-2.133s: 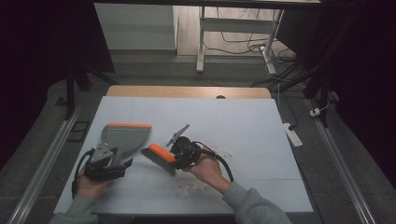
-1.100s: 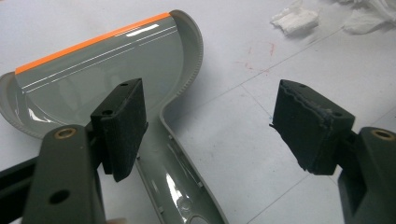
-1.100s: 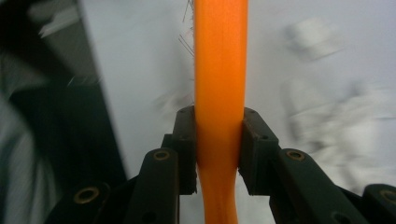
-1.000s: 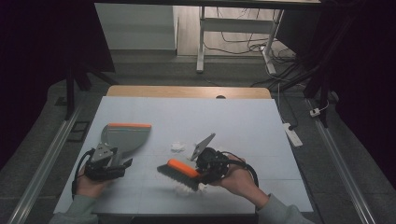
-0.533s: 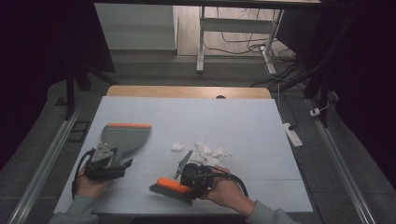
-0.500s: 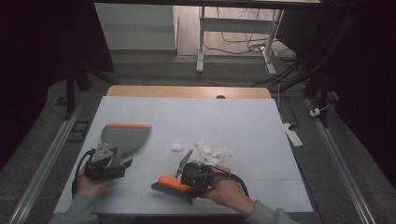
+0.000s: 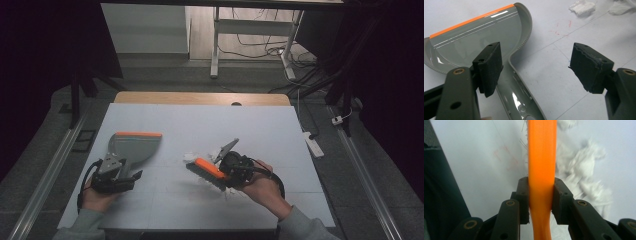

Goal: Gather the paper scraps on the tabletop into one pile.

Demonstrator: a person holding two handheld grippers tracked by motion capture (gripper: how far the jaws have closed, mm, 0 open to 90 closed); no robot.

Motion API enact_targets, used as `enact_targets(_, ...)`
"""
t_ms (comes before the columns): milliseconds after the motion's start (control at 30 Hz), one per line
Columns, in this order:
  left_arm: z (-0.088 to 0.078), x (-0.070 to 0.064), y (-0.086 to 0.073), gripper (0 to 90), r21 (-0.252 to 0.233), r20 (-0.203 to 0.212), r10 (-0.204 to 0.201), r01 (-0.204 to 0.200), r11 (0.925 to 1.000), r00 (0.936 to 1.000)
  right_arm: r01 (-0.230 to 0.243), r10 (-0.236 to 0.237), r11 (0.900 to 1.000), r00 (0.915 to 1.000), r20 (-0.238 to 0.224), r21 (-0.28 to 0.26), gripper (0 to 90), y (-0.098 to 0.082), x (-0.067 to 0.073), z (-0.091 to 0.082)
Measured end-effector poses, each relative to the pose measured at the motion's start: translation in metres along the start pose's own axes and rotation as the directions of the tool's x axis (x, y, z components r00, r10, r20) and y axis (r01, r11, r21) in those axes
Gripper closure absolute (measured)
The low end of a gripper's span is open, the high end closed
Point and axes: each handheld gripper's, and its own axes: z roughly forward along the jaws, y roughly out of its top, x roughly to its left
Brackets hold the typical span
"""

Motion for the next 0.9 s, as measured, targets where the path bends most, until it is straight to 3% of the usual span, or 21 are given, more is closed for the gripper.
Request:
enact_targets(167, -0.001, 0.0, 0.0, 27.2, -0.003, -0.002, 0.002, -0.002, 1.0, 1.0, 0.003, -0.002, 0.999, 0.9996, 0.028, -0.048, 70.1, 0.012, -0.004, -0.017)
enact_targets(300, 0.0, 0.001, 0.0, 27.2, -0.001, -0.002, -0.001, 0.001, 1.0, 1.0, -0.039, 0.042, 0.995, 0.9987, 0.029, -0.089, 70.1, 0.017, -0.013, -0.018)
enact_targets(500, 0.0, 0.0, 0.0, 27.2, 0.0, -0.004, 0.002, -0.002, 1.0, 1.0, -0.127, 0.124, 0.98, 0.9919, -0.028, -0.152, 70.1, 0.046, -0.029, 0.01)
enact_targets(667, 0.0, 0.002, -0.001, 27.2, -0.002, -0.003, -0.001, 0.001, 1.0, 1.0, -0.172, 0.17, 0.966, 0.9851, -0.029, -0.192, 70.1, 0.085, -0.045, 0.047)
enact_targets(767, 0.0, 0.002, -0.001, 27.2, -0.001, -0.004, -0.002, 0.002, 1.0, 1.0, -0.244, 0.227, 0.947, 0.9686, -0.102, -0.207, 70.1, 0.101, -0.058, 0.07)
enact_targets(867, 0.0, 0.002, -0.002, 27.2, 0.001, -0.003, -0.002, 0.002, 1.0, 1.0, -0.316, 0.278, 0.924, 0.9417, -0.19, -0.215, 70.1, 0.111, -0.064, 0.092)
enact_targets(900, 0.0, 0.003, -0.002, 27.3, 0.001, -0.003, -0.002, 0.002, 1.0, 1.0, -0.33, 0.29, 0.922, 0.9355, -0.203, -0.204, 70.1, 0.112, -0.065, 0.098)
